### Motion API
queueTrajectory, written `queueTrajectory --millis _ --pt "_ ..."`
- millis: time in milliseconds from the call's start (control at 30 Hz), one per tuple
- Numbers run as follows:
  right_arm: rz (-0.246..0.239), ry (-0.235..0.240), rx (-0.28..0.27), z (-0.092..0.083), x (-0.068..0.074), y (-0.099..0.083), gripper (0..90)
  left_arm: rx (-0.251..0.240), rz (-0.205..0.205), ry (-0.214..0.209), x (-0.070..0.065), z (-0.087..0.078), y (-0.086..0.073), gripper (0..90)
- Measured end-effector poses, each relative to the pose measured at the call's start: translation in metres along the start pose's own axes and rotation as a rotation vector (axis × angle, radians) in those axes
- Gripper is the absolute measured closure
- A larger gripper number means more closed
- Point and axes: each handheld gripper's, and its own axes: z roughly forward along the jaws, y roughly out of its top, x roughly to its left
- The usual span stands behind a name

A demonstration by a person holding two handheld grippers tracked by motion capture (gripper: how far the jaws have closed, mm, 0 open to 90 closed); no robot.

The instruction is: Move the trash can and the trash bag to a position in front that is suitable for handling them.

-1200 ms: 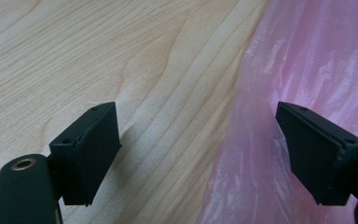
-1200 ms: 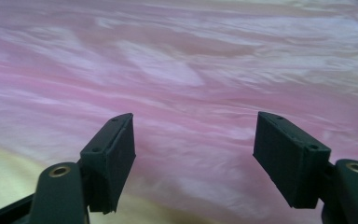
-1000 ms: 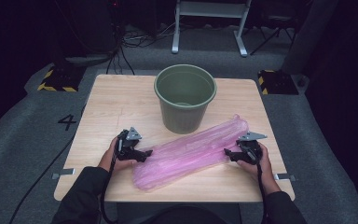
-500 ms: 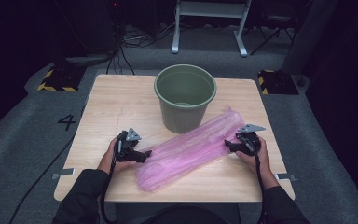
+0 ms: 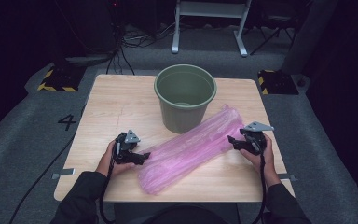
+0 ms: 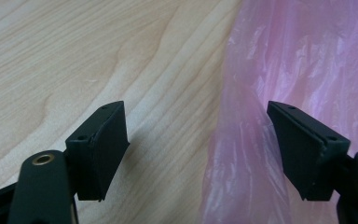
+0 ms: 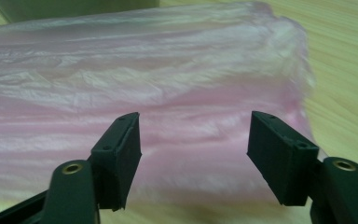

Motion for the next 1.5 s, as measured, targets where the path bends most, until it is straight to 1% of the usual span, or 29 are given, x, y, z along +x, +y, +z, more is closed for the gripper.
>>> queueTrajectory --millis 67,133,167,200,367,433,467,500,533,567,600,633,667,700,767,900,933,967,1000,1067,1100,1133,1167,1200,1233,1267,1333,1400,1500 --pt "0.046 -0.018 0.005 -0.003 -0.003 -0.010 29.0 0.003 0.011 0.001 -0.001 0.000 -0.001 22.6" --pt "0.092 0.002 0.034 0.000 -0.005 -0.017 25.8 -0.001 0.007 0.001 -0.002 0.000 -0.002 22.6" --pt "0.100 0.001 0.050 0.001 -0.004 -0.019 23.8 -0.003 0.006 -0.003 -0.002 0.000 -0.002 22.5" --pt "0.096 -0.002 0.060 0.003 -0.003 -0.020 22.6 -0.002 0.003 -0.008 -0.002 0.001 -0.002 22.3" --pt "0.097 0.013 0.093 0.013 0.008 -0.019 21.7 -0.016 0.011 -0.009 -0.002 0.003 -0.002 20.1" --pt "0.077 0.011 0.110 0.019 0.014 -0.018 26.0 -0.019 0.013 -0.017 -0.002 0.004 -0.002 20.0" --pt "0.052 -0.003 0.121 0.022 0.017 -0.017 25.7 -0.022 0.016 -0.019 -0.002 0.004 -0.002 20.0" --pt "0.033 -0.009 0.114 0.024 0.019 -0.015 29.7 -0.024 0.021 -0.018 -0.002 0.004 -0.002 19.9" --pt "0.035 0.006 0.111 0.026 0.019 -0.014 33.4 -0.030 0.020 -0.018 -0.002 0.005 -0.002 19.6" --pt "0.039 0.012 0.109 0.028 0.019 -0.012 34.6 -0.033 0.019 -0.019 -0.003 0.005 -0.002 19.2" --pt "0.038 0.009 0.107 0.031 0.019 -0.010 38.8 -0.033 0.021 -0.019 -0.003 0.006 -0.001 18.8" --pt "0.037 0.014 0.102 0.033 0.018 -0.008 46.1 -0.035 0.019 -0.018 -0.003 0.006 -0.001 18.5" --pt "0.030 0.021 0.100 0.035 0.016 -0.006 49.5 -0.037 0.020 -0.020 -0.003 0.007 -0.001 18.0" --pt "0.024 0.024 0.098 0.037 0.014 -0.005 51.0 -0.035 0.019 -0.021 -0.004 0.008 0.000 17.7" --pt "0.031 0.017 0.096 0.040 0.011 -0.002 55.3 -0.035 0.022 -0.023 -0.004 0.009 0.001 17.7" --pt "0.043 -0.017 0.084 0.048 0.000 0.002 56.8 -0.037 0.025 -0.027 -0.007 0.014 0.006 17.7" --pt "0.059 -0.011 0.088 0.050 -0.004 0.004 57.3 -0.041 0.032 -0.027 -0.008 0.015 0.007 17.8" --pt "0.066 -0.017 0.094 0.053 -0.008 0.007 56.7 -0.041 0.031 -0.032 -0.009 0.016 0.008 17.8" --pt "0.060 -0.034 0.096 0.056 -0.010 0.009 56.4 -0.038 0.034 -0.033 -0.010 0.017 0.010 17.8" --pt "0.079 -0.038 0.095 0.062 -0.016 0.013 56.8 -0.039 0.044 -0.032 -0.012 0.019 0.012 17.8" --pt "0.085 -0.043 0.093 0.064 -0.018 0.015 56.1 -0.043 0.046 -0.034 -0.014 0.020 0.013 17.8" --pt "0.074 -0.056 0.084 0.066 -0.020 0.015 56.0 -0.045 0.054 -0.034 -0.015 0.021 0.014 17.9" --pt "0.076 -0.048 0.085 0.068 -0.021 0.016 55.4 -0.044 0.067 -0.031 -0.016 0.022 0.015 17.9" --pt "0.091 -0.038 0.089 0.070 -0.022 0.018 53.1 -0.046 0.065 -0.038 -0.018 0.023 0.016 17.9" --pt "0.092 -0.038 0.090 0.071 -0.023 0.019 51.9 -0.042 0.067 -0.042 -0.019 0.025 0.018 17.8" --pt "0.101 -0.032 0.081 0.071 -0.024 0.021 49.2 -0.040 0.062 -0.048 -0.019 0.026 0.019 17.8" --pt "0.137 -0.007 0.057 0.070 -0.028 0.022 42.7 -0.039 0.064 -0.056 -0.021 0.028 0.021 17.8" --pt "0.155 0.039 0.037 0.064 -0.027 0.023 33.2 -0.039 0.068 -0.057 -0.023 0.030 0.023 17.8" --pt "0.168 0.077 0.049 0.057 -0.018 0.027 23.8 -0.041 0.074 -0.065 -0.026 0.031 0.024 17.9"
